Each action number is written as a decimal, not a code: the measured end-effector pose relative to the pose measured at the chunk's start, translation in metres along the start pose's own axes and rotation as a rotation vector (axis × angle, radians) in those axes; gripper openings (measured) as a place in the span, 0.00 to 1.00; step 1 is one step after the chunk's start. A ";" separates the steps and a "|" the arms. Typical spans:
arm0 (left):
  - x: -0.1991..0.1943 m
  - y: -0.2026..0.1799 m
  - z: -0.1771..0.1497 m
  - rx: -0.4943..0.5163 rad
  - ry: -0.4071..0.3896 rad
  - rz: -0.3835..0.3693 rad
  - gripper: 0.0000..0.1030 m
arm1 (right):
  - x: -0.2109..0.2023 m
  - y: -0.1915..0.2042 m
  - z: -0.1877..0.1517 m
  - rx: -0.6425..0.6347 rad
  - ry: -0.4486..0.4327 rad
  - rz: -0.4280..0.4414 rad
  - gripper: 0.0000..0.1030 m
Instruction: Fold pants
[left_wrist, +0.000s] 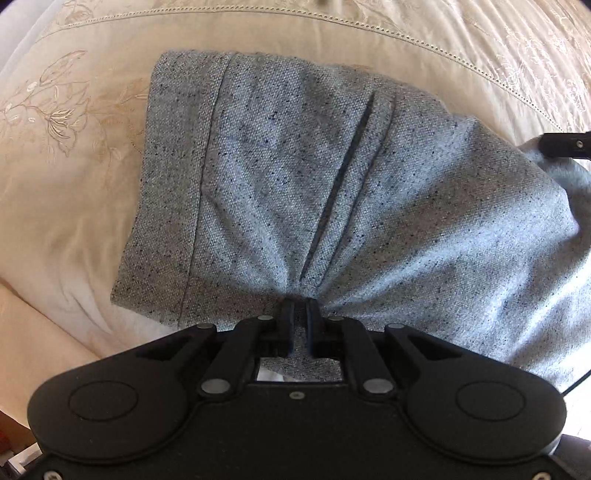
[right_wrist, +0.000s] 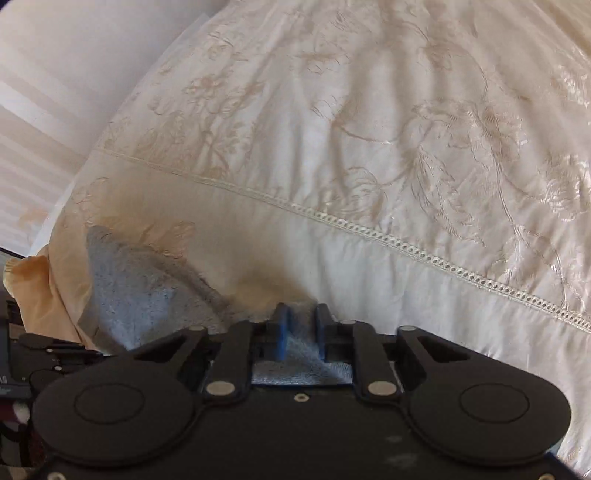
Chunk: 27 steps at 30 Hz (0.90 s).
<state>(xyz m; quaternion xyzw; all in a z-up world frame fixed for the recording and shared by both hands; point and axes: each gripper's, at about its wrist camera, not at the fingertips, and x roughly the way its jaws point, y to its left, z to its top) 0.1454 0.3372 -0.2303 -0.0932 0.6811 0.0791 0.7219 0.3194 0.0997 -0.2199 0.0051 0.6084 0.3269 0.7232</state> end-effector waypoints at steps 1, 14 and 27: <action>0.000 0.001 0.001 -0.001 -0.002 -0.003 0.14 | -0.008 0.008 -0.006 -0.035 -0.018 -0.009 0.05; -0.016 -0.005 0.008 0.065 -0.014 0.019 0.10 | -0.021 0.061 -0.116 -0.105 -0.016 -0.051 0.03; -0.068 -0.058 0.101 0.100 -0.290 -0.047 0.15 | -0.025 0.057 -0.110 -0.107 -0.051 -0.074 0.03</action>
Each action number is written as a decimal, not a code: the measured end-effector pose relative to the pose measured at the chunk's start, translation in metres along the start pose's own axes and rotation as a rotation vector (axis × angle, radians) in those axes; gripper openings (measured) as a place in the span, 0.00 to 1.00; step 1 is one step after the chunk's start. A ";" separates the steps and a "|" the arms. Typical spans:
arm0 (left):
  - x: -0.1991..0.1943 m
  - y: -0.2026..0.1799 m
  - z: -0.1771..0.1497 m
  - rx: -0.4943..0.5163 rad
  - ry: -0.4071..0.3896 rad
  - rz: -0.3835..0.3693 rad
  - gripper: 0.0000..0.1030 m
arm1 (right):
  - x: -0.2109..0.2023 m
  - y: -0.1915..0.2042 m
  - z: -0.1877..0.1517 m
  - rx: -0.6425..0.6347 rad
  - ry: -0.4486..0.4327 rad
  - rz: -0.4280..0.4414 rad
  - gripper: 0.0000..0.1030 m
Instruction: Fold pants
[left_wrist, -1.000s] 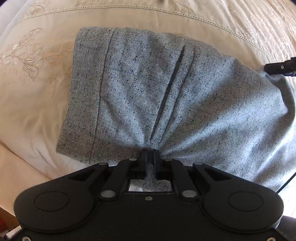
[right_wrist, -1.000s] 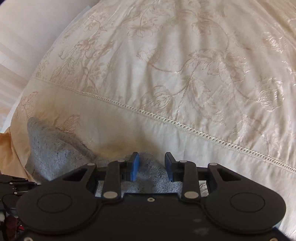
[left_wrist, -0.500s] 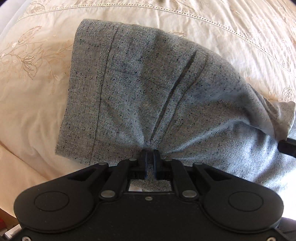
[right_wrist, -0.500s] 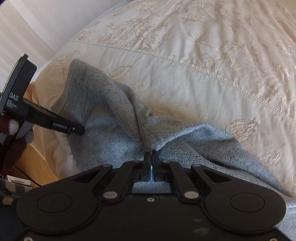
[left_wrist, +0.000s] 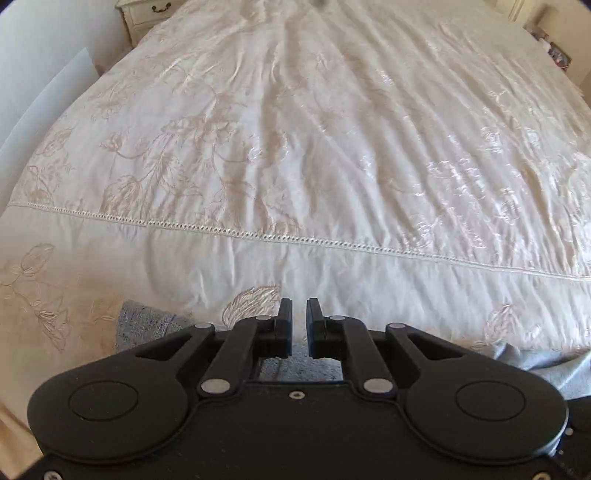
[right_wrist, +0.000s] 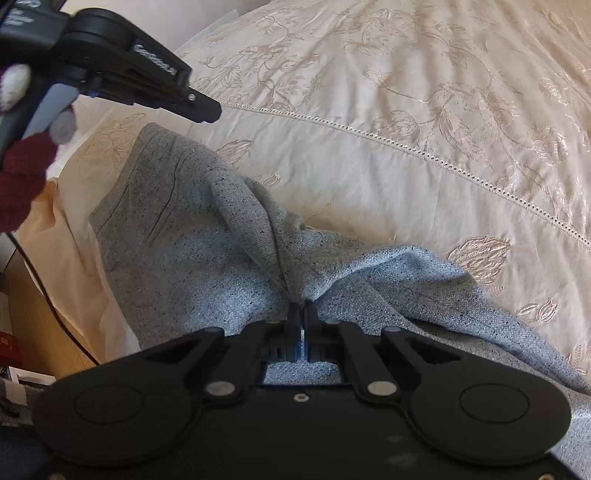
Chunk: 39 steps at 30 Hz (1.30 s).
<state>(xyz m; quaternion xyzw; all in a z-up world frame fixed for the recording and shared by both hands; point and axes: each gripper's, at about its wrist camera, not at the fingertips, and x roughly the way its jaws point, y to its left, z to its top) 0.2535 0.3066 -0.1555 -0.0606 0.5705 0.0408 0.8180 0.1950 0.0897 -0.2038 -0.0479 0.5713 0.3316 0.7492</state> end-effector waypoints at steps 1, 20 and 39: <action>0.009 0.004 -0.002 -0.009 0.030 0.012 0.15 | -0.001 0.000 0.000 0.003 -0.003 -0.001 0.03; 0.032 0.024 -0.070 -0.008 0.031 0.018 0.15 | -0.031 -0.041 0.032 0.194 -0.089 0.019 0.31; -0.013 0.031 -0.062 -0.015 -0.161 0.019 0.16 | 0.002 -0.062 0.094 0.263 -0.048 0.162 0.04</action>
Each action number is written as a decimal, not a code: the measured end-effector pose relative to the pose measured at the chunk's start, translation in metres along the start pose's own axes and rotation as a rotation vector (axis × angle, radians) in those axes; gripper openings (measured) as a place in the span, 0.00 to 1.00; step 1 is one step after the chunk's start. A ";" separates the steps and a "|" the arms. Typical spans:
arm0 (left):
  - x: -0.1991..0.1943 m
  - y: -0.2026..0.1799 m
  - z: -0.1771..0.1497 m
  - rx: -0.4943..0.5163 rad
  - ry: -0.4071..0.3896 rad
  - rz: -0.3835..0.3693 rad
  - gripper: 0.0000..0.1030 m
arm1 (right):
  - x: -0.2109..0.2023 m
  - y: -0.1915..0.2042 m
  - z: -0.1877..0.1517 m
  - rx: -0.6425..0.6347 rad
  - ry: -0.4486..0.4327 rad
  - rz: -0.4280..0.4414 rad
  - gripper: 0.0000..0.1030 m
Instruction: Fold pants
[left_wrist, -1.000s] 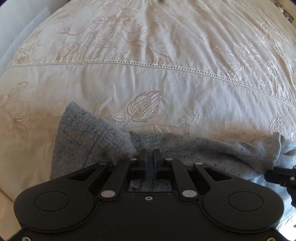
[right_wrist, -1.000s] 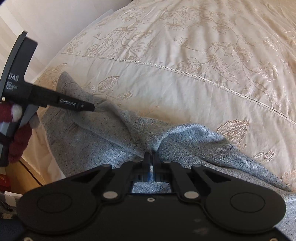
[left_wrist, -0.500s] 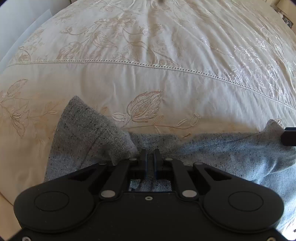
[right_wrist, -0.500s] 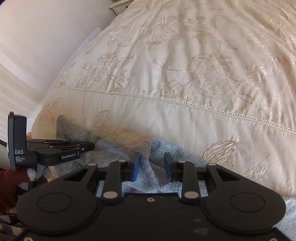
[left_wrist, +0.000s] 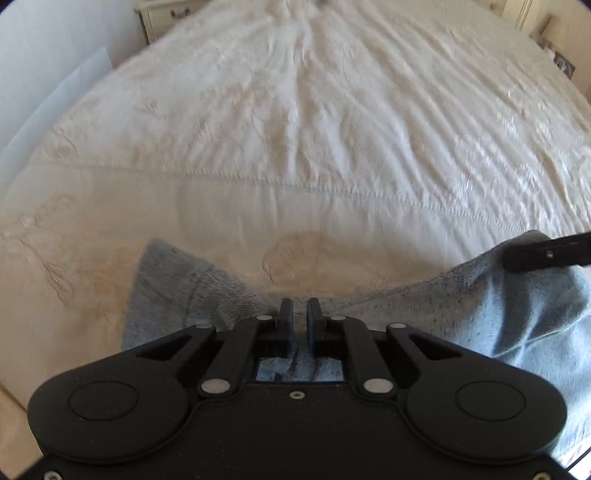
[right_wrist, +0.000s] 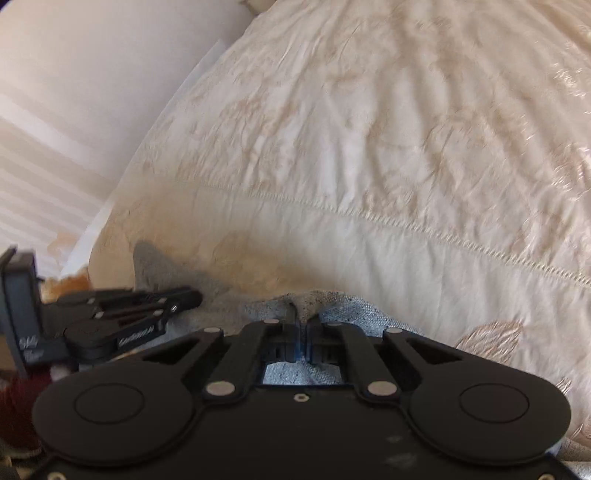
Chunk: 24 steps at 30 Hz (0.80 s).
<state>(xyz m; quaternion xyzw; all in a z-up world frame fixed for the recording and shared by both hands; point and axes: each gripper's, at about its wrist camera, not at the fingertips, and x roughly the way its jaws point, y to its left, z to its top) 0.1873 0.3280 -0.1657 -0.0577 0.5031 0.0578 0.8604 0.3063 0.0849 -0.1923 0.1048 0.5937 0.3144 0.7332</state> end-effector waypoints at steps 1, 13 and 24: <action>-0.006 0.002 0.002 0.000 -0.041 0.016 0.18 | 0.000 -0.011 0.008 0.055 -0.026 -0.010 0.04; 0.047 0.011 -0.014 0.132 0.206 0.166 0.24 | 0.060 -0.046 0.040 0.077 0.088 -0.079 0.04; 0.012 0.009 -0.027 0.356 0.163 0.227 0.18 | 0.003 -0.062 0.034 0.160 -0.124 -0.126 0.17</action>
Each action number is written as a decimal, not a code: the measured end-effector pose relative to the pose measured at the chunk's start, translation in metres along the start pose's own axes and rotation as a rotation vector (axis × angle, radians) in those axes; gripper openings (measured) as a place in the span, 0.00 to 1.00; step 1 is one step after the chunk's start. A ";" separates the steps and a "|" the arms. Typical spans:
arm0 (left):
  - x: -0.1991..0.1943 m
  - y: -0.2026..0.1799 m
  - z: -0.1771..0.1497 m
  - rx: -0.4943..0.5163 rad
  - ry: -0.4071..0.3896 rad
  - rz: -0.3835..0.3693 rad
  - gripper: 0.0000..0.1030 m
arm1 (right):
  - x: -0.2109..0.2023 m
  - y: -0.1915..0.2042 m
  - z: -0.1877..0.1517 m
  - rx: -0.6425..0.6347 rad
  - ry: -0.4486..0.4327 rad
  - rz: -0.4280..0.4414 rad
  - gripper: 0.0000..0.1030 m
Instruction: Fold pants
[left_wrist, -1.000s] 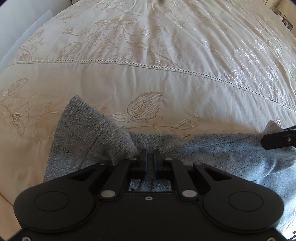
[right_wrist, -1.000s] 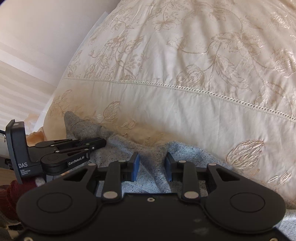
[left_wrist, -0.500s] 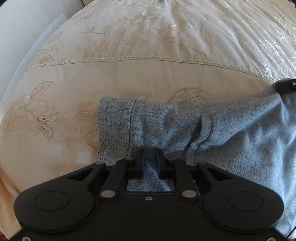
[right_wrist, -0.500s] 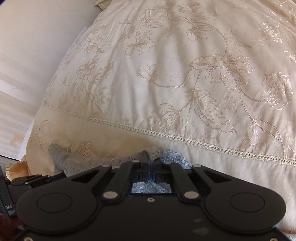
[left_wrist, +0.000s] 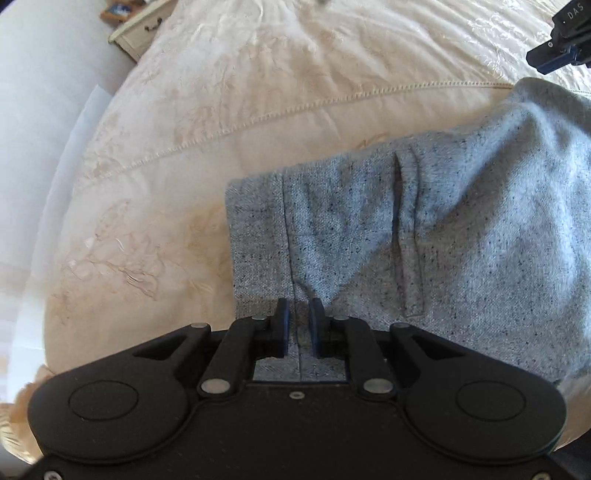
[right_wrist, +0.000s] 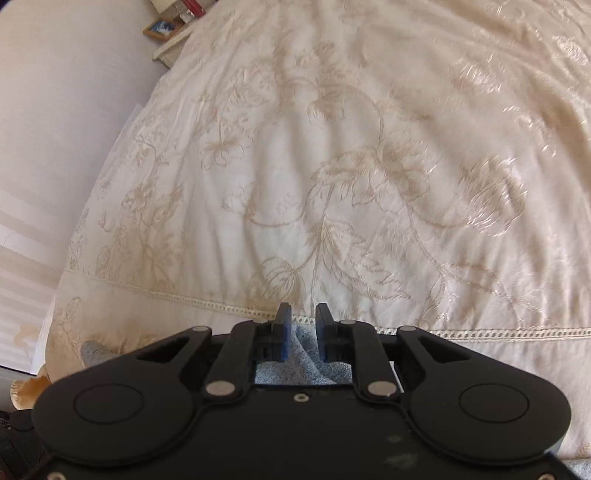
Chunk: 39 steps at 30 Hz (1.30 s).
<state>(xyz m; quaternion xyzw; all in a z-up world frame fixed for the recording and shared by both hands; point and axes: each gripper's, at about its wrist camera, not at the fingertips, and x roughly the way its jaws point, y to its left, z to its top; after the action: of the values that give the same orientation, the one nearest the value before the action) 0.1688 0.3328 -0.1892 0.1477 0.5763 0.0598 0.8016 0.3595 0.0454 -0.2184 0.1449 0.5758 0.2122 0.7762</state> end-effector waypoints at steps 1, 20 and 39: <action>-0.011 -0.001 0.002 0.007 -0.054 -0.013 0.18 | -0.011 0.002 -0.003 -0.008 -0.021 0.020 0.17; -0.026 -0.018 -0.008 -0.030 0.012 -0.313 0.21 | -0.029 0.036 -0.059 -0.162 -0.073 -0.107 0.11; 0.043 -0.023 -0.012 -0.058 0.046 -0.386 0.22 | -0.019 0.105 -0.208 -0.224 0.181 -0.018 0.17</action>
<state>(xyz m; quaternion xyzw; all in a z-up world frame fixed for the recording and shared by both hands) 0.1696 0.3246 -0.2385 0.0096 0.6100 -0.0752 0.7888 0.1390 0.1236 -0.2148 0.0328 0.6175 0.2804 0.7342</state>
